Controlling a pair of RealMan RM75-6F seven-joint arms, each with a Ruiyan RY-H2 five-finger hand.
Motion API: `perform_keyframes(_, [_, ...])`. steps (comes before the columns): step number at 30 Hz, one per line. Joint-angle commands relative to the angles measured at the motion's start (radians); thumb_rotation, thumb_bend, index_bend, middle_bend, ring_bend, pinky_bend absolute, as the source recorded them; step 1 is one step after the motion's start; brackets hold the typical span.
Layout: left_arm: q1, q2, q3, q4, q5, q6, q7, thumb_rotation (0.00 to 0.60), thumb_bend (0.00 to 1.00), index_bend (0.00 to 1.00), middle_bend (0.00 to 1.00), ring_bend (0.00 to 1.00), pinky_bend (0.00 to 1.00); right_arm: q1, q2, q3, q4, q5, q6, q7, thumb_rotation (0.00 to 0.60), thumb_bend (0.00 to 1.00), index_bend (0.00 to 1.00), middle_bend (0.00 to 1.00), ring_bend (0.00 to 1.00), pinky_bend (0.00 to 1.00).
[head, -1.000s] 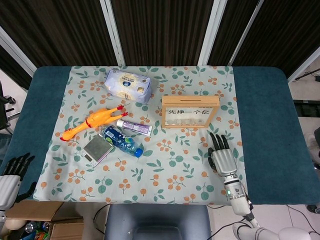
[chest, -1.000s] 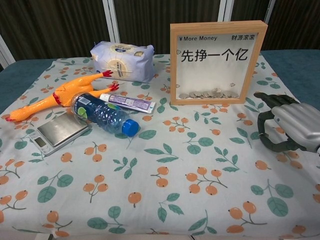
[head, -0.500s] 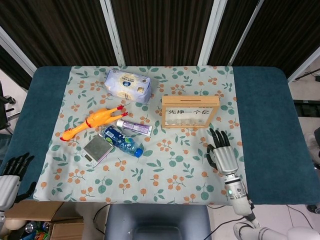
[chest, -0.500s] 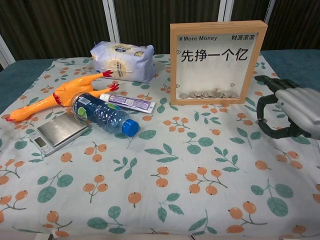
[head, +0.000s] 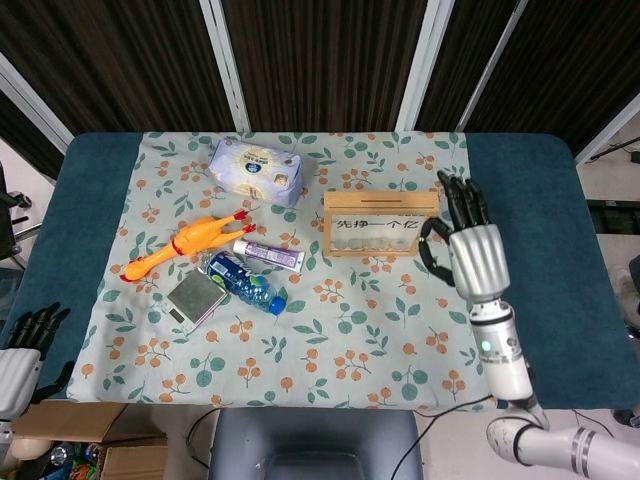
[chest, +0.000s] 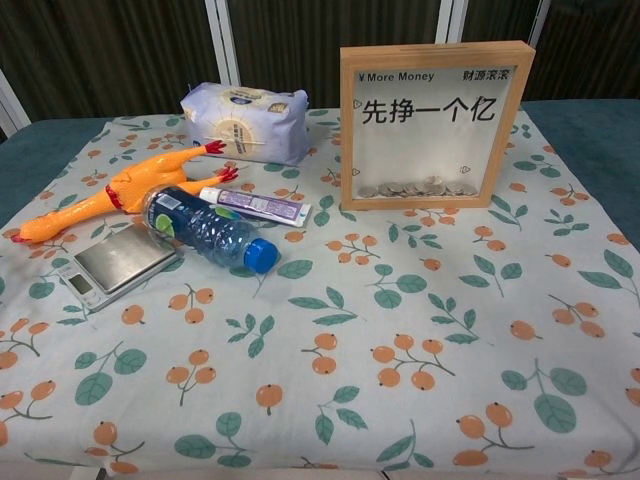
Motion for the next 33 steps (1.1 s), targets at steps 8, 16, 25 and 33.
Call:
perform_keyframes(8, [-0.01, 0.005, -0.004, -0.005, -0.006, -0.015, -0.003, 0.6, 0.41, 0.0, 0.0, 0.0, 0.0, 0.249, 0.078, 0.117, 0.064, 0.4, -0.297, -0.262, 0.6, 0.65, 0.74, 0.13, 0.0, 0.0])
perform_keyframes(16, [-0.015, 0.016, -0.006, -0.014, -0.01, -0.023, -0.009, 0.6, 0.41, 0.0, 0.0, 0.0, 0.0, 0.366, 0.068, 0.064, 0.165, 0.562, -0.364, -0.399, 0.6, 0.65, 0.74, 0.13, 0.0, 0.0])
perform_keyframes(25, [-0.015, 0.018, -0.008, -0.018, -0.015, -0.025, -0.004, 0.6, 0.41, 0.0, 0.0, 0.0, 0.0, 0.442, 0.052, 0.018, 0.209, 0.683, -0.388, -0.426, 0.6, 0.65, 0.74, 0.13, 0.0, 0.0])
perform_keyframes(33, [-0.014, 0.018, -0.008, -0.016, -0.018, -0.026, -0.002, 0.6, 0.41, 0.0, 0.0, 0.0, 0.0, 0.48, 0.023, -0.025, 0.233, 0.725, -0.368, -0.426, 0.6, 0.65, 0.74, 0.13, 0.0, 0.0])
